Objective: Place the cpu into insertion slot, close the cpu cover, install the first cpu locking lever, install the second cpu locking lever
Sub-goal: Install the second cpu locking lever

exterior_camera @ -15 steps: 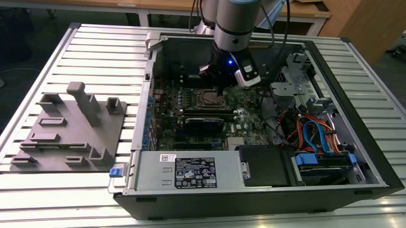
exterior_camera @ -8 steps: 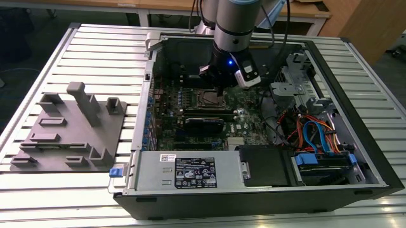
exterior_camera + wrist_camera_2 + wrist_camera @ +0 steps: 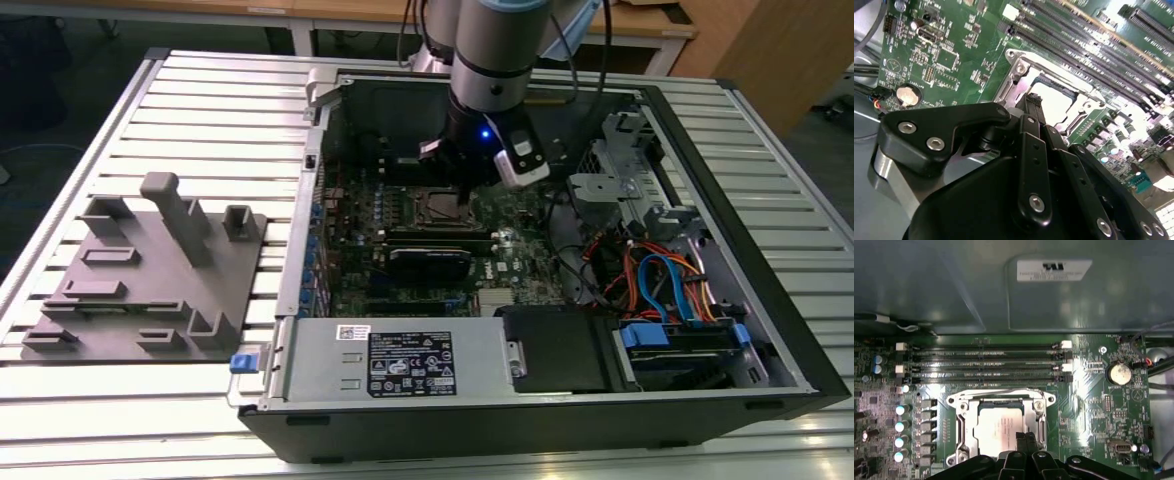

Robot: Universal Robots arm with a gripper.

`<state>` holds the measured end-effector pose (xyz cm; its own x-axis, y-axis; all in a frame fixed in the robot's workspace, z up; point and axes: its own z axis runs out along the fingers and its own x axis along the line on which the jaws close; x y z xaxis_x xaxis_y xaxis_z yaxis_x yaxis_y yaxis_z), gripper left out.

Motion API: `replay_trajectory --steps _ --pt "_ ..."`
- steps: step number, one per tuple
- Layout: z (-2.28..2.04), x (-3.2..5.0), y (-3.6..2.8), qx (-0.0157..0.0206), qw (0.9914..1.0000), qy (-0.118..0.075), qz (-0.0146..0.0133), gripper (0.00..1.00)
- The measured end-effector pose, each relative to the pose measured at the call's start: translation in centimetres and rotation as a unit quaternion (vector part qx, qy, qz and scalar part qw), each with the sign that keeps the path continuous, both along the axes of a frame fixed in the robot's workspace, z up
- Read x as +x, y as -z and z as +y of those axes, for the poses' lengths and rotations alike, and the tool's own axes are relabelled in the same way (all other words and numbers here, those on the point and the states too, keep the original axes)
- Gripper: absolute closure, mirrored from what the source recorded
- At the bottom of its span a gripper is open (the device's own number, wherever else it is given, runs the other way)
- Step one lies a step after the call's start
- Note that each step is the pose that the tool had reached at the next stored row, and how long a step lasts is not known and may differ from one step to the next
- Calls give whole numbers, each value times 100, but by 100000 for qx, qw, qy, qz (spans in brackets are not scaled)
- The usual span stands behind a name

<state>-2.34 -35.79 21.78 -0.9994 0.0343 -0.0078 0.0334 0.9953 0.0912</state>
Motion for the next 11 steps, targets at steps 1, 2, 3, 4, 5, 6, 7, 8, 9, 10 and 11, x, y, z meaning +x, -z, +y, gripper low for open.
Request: replay_trajectory --steps 1,2,3,4,5,6,7,8,9,10,11 --pt "-17 0 0 -1 100000 1 3 90" --pt "-34 0 0 -4 100000 -2 7 90" --pt "-46 0 0 -2 100000 -3 7 90" --pt "-57 0 0 -2 100000 -3 8 90" --pt "-66 0 0 -1 100000 -3 11 90" --pt "-68 0 0 4 100000 -2 9 90" --pt "-68 0 0 2 100000 2 10 90" --pt "-68 0 0 1 100000 5 11 90" --pt "-69 0 0 -2 100000 3 11 90" --pt "-70 0 0 -2 100000 -3 12 90" --pt "-70 0 0 0 100000 0 13 90"
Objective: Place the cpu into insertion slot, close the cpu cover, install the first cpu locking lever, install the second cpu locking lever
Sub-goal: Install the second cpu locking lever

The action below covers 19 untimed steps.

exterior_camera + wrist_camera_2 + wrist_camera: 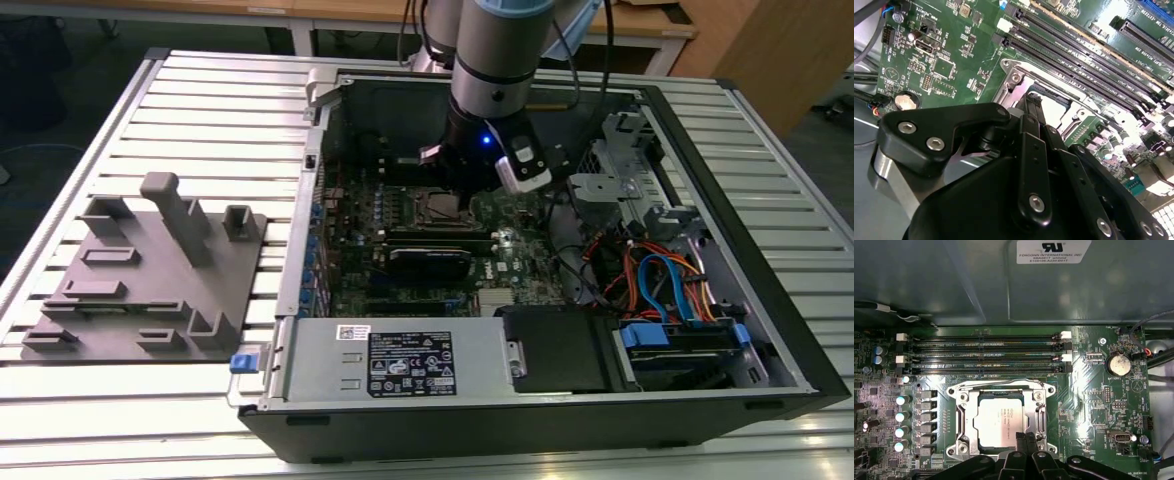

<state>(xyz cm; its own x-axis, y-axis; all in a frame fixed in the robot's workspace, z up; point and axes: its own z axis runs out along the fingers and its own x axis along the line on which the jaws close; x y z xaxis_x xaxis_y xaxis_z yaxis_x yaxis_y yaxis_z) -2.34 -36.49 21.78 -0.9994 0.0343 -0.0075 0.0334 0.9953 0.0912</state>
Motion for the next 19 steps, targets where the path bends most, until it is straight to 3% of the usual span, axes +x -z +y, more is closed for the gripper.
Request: replay_trajectory --steps 7,14,19 --pt "-1 0 -1 5 100000 0 0 90" --pt "-1 0 -57 0 100000 0 3 90" --pt "-1 0 -60 1 100000 -2 11 90"
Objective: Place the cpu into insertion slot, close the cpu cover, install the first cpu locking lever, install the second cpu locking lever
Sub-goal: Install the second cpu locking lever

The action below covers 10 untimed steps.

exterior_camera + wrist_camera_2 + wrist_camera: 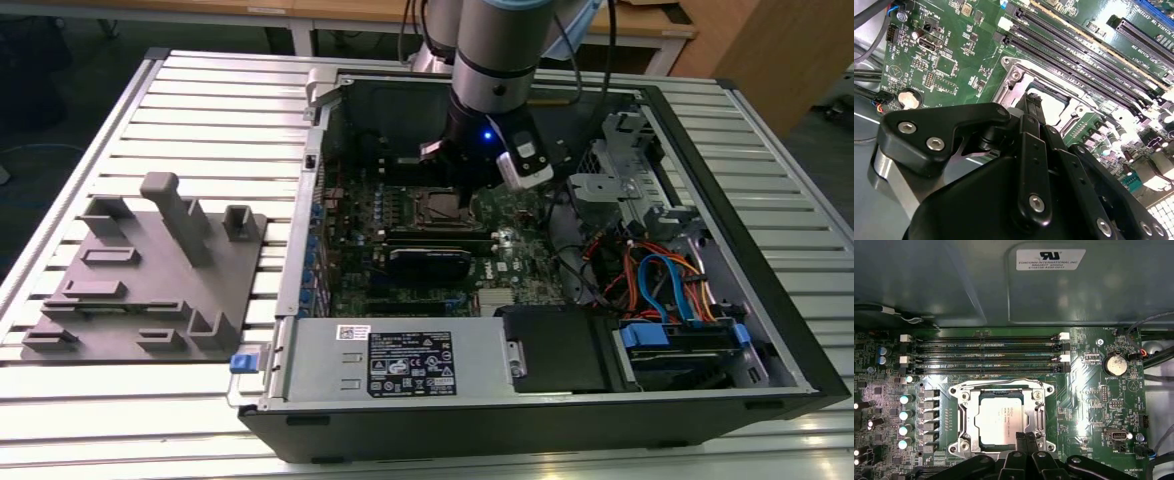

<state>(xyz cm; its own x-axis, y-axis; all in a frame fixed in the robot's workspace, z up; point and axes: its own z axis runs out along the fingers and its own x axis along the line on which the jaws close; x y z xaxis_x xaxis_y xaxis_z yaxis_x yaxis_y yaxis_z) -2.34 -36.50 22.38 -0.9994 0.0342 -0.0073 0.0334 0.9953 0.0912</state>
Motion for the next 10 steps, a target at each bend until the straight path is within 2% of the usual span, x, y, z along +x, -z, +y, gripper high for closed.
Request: replay_trajectory --steps 1,2,4,5,6,10 --pt "0 1 -1 -7 100000 -9 103 90" --pt "0 1 -1 -8 99999 -12 341 90" --pt "0 1 0 22 99992 -3 1257 90" --pt "0 1 -1 27 99988 -2 1560 90" --pt "0 0 -1 32 99987 -1 1643 90" --pt "-3 1 1 59 99987 -1 1639 90"
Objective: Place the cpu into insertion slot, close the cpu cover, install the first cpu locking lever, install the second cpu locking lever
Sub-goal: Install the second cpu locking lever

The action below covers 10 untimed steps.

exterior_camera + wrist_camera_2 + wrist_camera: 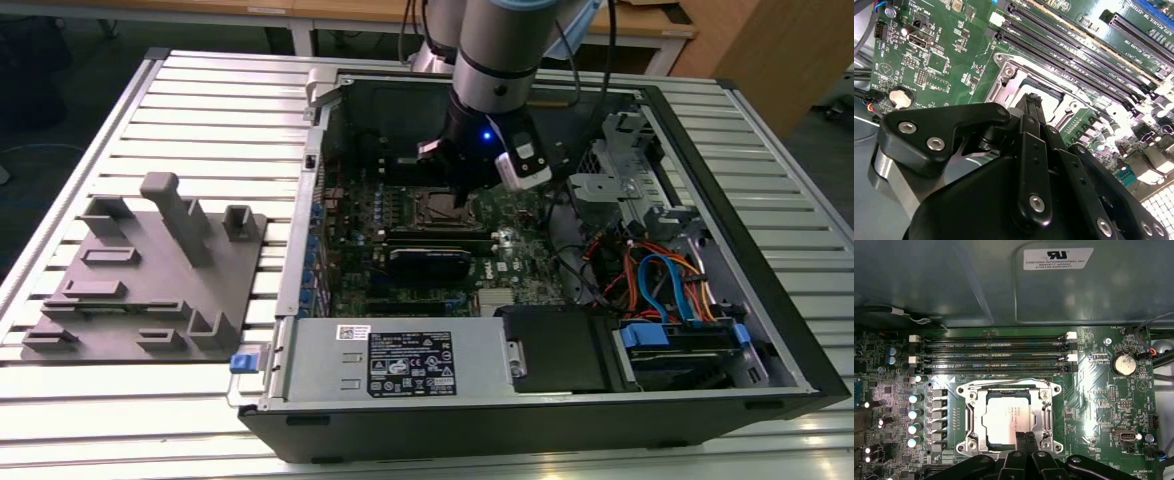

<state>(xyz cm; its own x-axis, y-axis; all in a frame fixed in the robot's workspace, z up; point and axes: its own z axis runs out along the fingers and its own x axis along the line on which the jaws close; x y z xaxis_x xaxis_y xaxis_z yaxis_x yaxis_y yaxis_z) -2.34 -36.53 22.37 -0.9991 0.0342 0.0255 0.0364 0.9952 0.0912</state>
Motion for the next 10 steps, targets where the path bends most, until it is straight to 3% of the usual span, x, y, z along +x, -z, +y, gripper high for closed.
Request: replay_trajectory --steps 10 --pt "-63 0 -1 -11 100000 5 4 90"
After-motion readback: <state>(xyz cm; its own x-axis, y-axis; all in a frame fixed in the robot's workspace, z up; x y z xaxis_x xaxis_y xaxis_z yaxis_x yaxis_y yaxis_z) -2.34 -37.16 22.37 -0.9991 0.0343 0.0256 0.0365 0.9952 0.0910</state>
